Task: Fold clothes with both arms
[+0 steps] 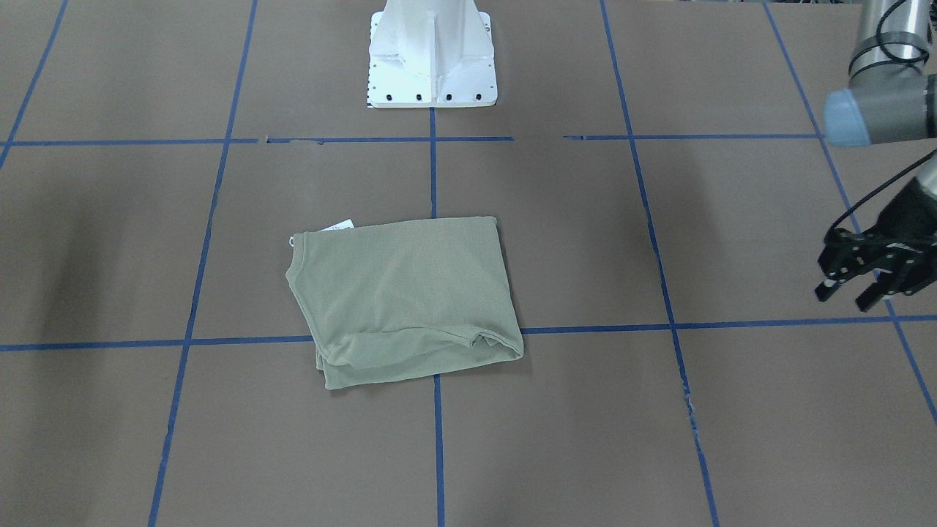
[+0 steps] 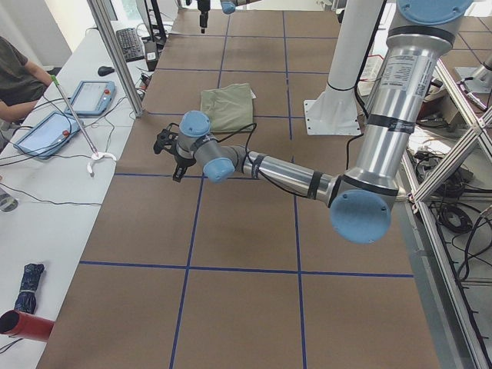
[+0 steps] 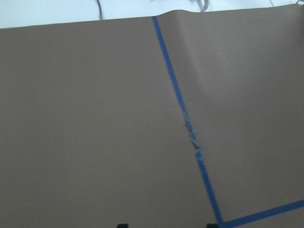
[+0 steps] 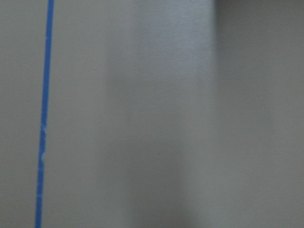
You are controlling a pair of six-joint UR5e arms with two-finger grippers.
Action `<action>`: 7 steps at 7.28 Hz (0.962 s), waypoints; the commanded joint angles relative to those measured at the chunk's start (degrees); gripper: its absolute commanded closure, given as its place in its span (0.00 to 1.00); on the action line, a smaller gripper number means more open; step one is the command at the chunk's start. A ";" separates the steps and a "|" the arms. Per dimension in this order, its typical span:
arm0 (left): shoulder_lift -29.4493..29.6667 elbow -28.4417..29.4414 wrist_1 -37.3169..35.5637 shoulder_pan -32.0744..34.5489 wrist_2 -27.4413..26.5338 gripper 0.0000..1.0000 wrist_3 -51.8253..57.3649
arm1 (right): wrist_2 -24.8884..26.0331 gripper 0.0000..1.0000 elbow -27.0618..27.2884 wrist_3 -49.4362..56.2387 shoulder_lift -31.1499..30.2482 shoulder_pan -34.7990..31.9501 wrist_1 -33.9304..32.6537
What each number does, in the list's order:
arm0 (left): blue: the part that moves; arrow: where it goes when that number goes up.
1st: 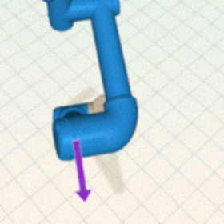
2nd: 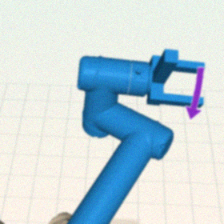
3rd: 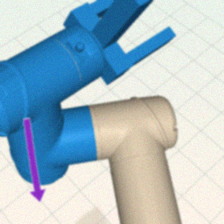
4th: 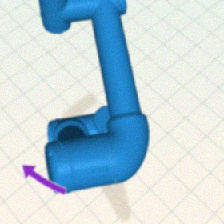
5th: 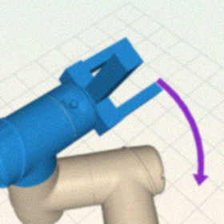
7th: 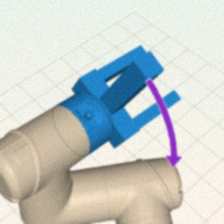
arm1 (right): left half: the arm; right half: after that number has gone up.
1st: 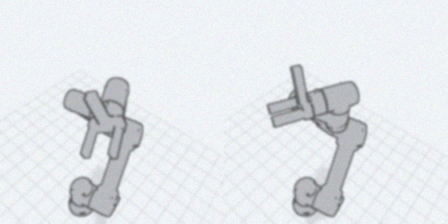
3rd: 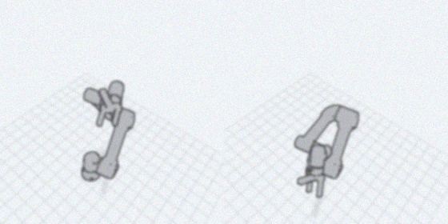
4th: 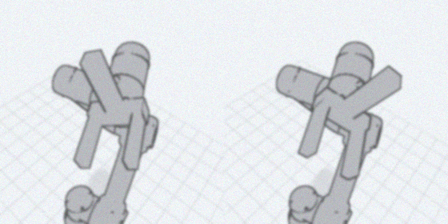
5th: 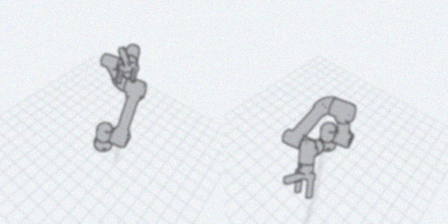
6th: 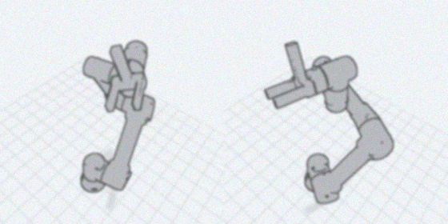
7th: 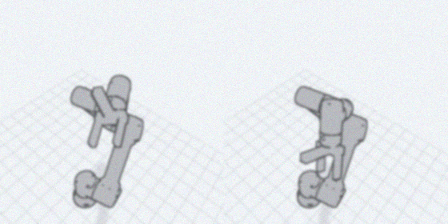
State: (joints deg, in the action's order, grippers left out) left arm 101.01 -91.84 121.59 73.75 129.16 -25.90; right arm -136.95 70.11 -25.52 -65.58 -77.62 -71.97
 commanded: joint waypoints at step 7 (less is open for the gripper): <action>-3.79 -0.68 -27.81 15.90 2.94 0.00 28.18 | 3.71 0.00 17.92 18.49 -11.10 -7.81 -28.85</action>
State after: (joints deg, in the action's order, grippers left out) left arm 98.45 -91.20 94.63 89.59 131.95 0.92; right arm -133.63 82.87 -7.06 -72.64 -85.53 -98.72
